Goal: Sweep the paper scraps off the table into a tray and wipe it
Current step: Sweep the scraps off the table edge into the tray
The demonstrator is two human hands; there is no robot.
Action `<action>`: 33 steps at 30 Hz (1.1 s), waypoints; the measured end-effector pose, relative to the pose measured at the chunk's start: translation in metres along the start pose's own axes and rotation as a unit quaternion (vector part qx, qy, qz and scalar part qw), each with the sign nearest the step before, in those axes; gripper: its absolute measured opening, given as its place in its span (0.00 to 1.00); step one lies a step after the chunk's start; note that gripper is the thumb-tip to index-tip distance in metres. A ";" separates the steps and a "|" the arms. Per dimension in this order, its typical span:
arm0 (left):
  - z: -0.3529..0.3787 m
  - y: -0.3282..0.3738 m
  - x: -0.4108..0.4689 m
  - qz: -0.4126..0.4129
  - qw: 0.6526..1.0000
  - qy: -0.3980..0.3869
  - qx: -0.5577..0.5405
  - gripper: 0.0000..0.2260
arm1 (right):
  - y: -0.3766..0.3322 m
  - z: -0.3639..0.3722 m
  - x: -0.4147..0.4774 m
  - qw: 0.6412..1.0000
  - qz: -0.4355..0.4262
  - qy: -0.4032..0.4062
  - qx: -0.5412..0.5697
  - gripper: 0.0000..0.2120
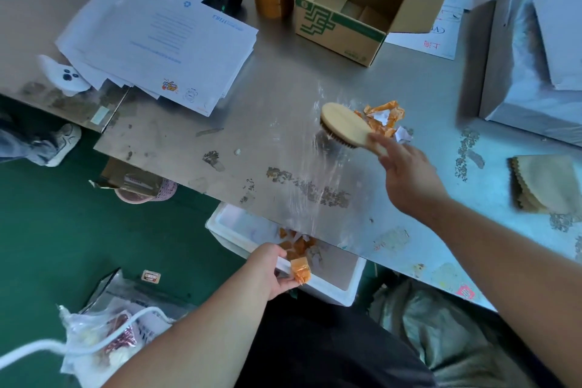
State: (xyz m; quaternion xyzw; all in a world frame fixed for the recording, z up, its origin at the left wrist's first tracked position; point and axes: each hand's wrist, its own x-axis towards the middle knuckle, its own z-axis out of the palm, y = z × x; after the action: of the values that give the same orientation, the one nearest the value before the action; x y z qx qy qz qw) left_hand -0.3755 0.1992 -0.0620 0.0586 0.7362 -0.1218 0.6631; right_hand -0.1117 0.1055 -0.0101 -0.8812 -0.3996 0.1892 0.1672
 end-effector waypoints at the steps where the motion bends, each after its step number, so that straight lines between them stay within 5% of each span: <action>1: 0.000 0.000 0.000 0.000 1.000 0.001 -0.001 0.08 | 0.001 -0.001 0.010 1.000 0.011 0.006 -0.008 0.23; 8: 0.005 0.002 -0.009 0.005 1.000 0.011 0.025 0.09 | 0.001 0.003 0.032 0.997 0.010 -0.070 -0.039 0.21; 21: 0.005 0.005 -0.010 -0.017 0.999 0.026 0.030 0.10 | 0.002 0.025 -0.094 0.983 -0.043 -0.176 0.037 0.28; 27: 0.005 0.001 -0.010 -0.009 1.000 0.015 0.018 0.07 | 0.006 0.021 -0.113 0.987 -0.059 -0.145 0.043 0.26; 33: 0.005 -0.002 -0.010 0.006 0.999 0.022 0.023 0.09 | 0.018 0.000 -0.091 0.998 0.014 -0.036 0.053 0.20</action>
State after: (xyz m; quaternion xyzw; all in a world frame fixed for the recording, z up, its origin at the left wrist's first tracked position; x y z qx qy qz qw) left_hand -0.3701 0.1966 -0.0519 0.0809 0.7474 -0.1333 0.6458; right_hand -0.1559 0.0243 0.0007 -0.8691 -0.3827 0.2441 0.1967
